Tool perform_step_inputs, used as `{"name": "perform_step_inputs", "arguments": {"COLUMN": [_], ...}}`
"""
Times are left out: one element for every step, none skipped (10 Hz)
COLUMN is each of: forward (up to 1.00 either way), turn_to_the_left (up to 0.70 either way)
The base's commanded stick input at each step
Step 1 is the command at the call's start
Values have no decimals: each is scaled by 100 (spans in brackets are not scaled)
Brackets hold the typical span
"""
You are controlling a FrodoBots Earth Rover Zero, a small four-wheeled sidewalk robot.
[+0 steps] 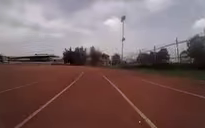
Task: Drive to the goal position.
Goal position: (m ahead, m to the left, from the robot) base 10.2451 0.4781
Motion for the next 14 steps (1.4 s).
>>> {"name": "perform_step_inputs", "arguments": {"forward": [45,45,45,45,45,45,45,45,45,45,45,45,45,45], "turn_to_the_left": [0,0,0,0,0,0,0,0,0,0,0,0,0,0]}}
